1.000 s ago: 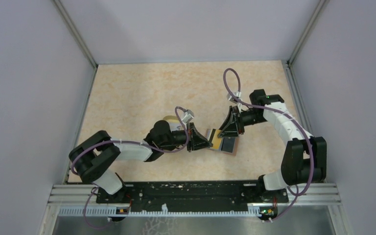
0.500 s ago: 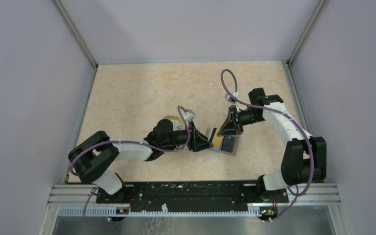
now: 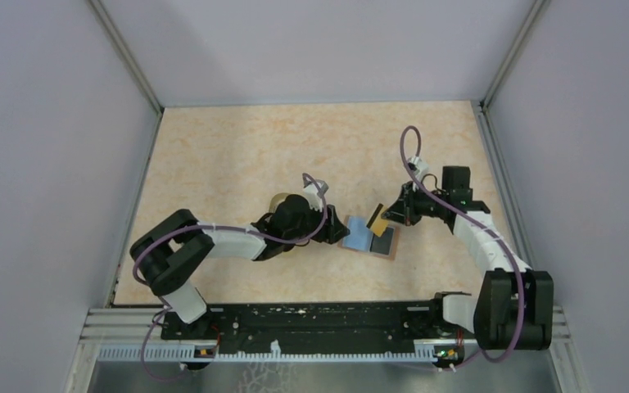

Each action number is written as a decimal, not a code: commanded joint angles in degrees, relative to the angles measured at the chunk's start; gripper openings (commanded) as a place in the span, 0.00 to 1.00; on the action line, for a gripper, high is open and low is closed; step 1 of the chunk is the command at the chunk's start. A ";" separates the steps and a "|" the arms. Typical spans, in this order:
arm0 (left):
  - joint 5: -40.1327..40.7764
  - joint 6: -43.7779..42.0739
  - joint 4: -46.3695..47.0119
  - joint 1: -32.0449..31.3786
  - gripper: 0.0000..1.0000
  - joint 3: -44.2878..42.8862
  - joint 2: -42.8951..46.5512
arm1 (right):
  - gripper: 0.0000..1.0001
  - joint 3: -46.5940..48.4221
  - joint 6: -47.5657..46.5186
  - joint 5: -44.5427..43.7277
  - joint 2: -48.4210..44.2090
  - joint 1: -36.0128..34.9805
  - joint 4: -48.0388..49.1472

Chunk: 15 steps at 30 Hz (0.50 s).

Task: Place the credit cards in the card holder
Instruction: Insert the credit card into the card holder.

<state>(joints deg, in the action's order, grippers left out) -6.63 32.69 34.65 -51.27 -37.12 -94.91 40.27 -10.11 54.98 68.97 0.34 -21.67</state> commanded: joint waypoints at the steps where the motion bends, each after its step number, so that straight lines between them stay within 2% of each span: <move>1: 3.50 -3.95 -6.12 0.03 0.67 -5.66 -3.97 | 0.00 -2.79 11.48 -2.43 -1.69 3.05 11.03; 6: 6.02 -5.02 -10.78 0.03 0.70 -11.29 -8.11 | 0.00 -1.96 12.11 0.66 2.50 5.59 9.77; 10: 6.11 -2.37 -15.05 -0.06 0.69 -14.86 -11.75 | 0.00 -1.55 12.03 1.30 3.16 5.90 8.92; 15: 11.35 0.44 -18.10 -1.84 0.65 -17.18 -14.87 | 0.00 -1.94 11.53 1.99 3.19 5.90 8.68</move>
<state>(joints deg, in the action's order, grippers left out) 0.58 30.70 22.35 -51.75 -52.25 -106.89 37.17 1.17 54.85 72.38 5.76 -14.55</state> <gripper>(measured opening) 0.669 0.006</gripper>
